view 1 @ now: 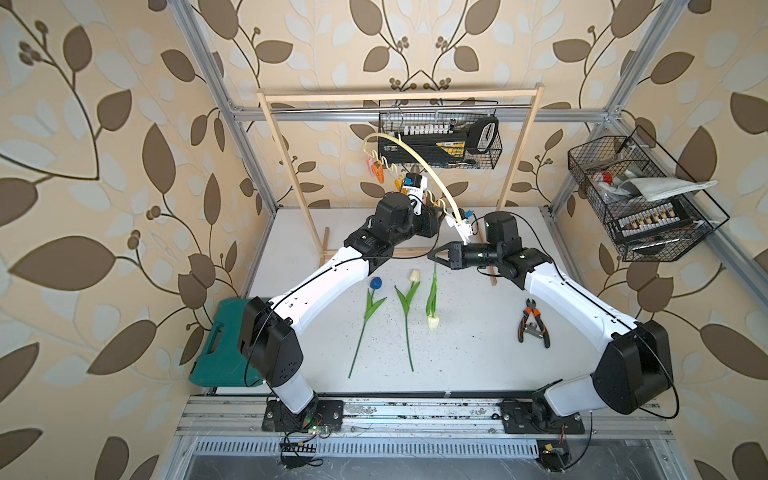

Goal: Dry the flowers on a clothes hanger
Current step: Clamp the flower onto the hanger.

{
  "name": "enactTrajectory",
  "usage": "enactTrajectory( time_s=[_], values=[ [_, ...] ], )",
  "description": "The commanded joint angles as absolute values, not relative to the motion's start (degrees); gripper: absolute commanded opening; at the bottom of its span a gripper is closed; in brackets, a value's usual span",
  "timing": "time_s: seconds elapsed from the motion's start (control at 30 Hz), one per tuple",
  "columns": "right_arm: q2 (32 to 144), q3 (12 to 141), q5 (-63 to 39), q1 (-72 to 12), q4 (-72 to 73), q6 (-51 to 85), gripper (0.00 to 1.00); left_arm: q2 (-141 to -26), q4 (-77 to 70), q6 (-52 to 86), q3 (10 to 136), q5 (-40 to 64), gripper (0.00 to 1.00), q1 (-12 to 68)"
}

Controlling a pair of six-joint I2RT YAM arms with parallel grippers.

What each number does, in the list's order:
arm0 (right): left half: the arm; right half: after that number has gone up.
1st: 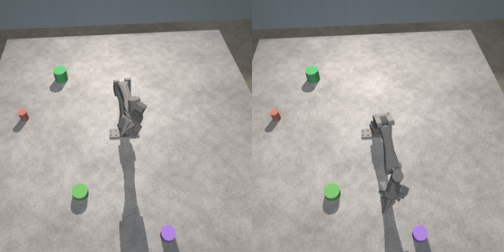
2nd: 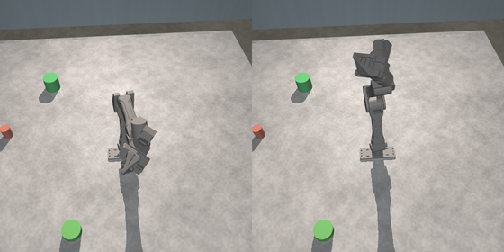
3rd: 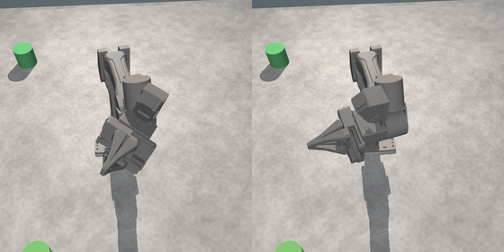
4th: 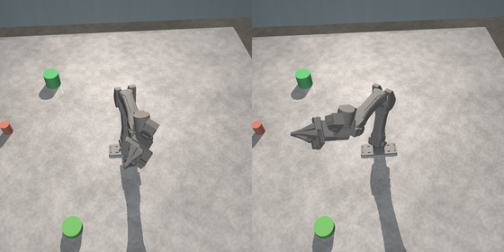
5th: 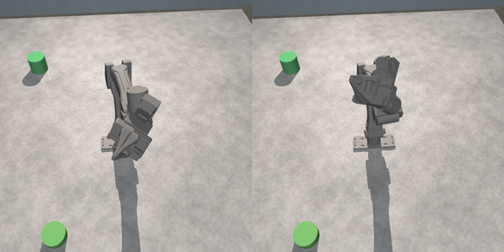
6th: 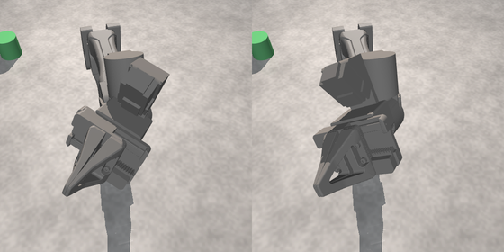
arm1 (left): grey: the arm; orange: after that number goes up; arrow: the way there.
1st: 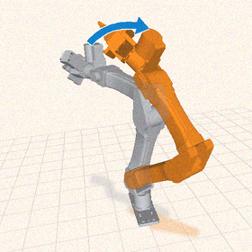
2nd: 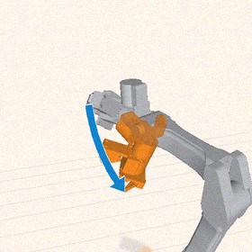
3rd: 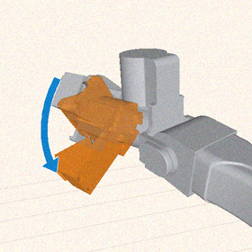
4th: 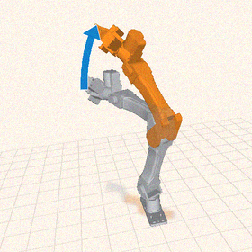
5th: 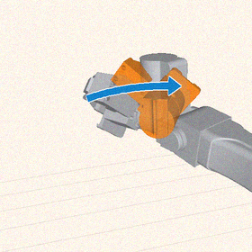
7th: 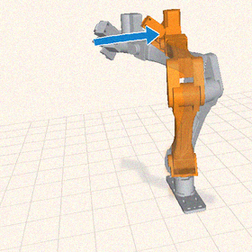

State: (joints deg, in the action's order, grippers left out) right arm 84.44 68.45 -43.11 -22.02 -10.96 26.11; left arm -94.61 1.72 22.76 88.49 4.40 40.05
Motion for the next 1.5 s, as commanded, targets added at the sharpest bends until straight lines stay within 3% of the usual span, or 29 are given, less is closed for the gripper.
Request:
enactTrajectory(
  time_s=[0.0, 0.2, 0.27, 0.33, 0.43, 0.57, 0.7, 0.93, 1.2, 1.47],
  values=[
    [84.06, 70.4, -44.04, -22.24, -10.44, 26.1, 0.0, -93.51, 0.26, 22.94, 90.04, 3.57, 0.56, 39.46],
    [84.9, 69.57, -43.3, -22.26, -10.64, 25.42, 0.02, -92.99, 1.05, 22.52, 90.17, 3.1, 0.67, 39.46],
    [85.4, 69.18, -42.61, -22.24, -10.63, 25.14, 0.11, -92.74, 1.46, 22.33, 90.05, 2.9, 0.69, 39.46],
    [85.69, 68.88, -41.94, -22.24, -10.63, 25.0, 0.3, -92.49, 1.91, 22.13, 89.98, 2.57, 0.7, 39.46],
    [85.36, 68.56, -41.13, -22.24, -10.52, 24.88, 0.42, -91.95, 2.08, 21.88, 89.36, 2.37, 0.73, 39.46],
    [84.4, 68.2, -38.94, -22.16, -11.44, 24.32, 0.44, -91.0, 2.11, 21.73, 88.49, 1.98, 0.77, 39.46],
    [83.03, 67.42, -36.94, -21.35, -12.51, 24.08, 0.45, -90.36, 3.25, 21.63, 88.47, 1.77, 0.88, 39.46],
    [80.85, 65.65, -33.55, -19.29, -12.35, 25.76, 0.76, -88.74, 4.45, 21.6, 87.29, 0.36, 0.95, 39.46],
    [74.93, 62.92, -30.7, -18.36, -12.94, 26.81, 0.79, -86.39, 6.61, 21.78, 86.58, -0.32, 0.96, 39.46],
    [65.1, 53.97, -30.05, -21.79, -17.9, 25.73, 0.77, -78.57, 15.84, 23.46, 82.7, -8.47, 0.92, 38.74]
  ],
)
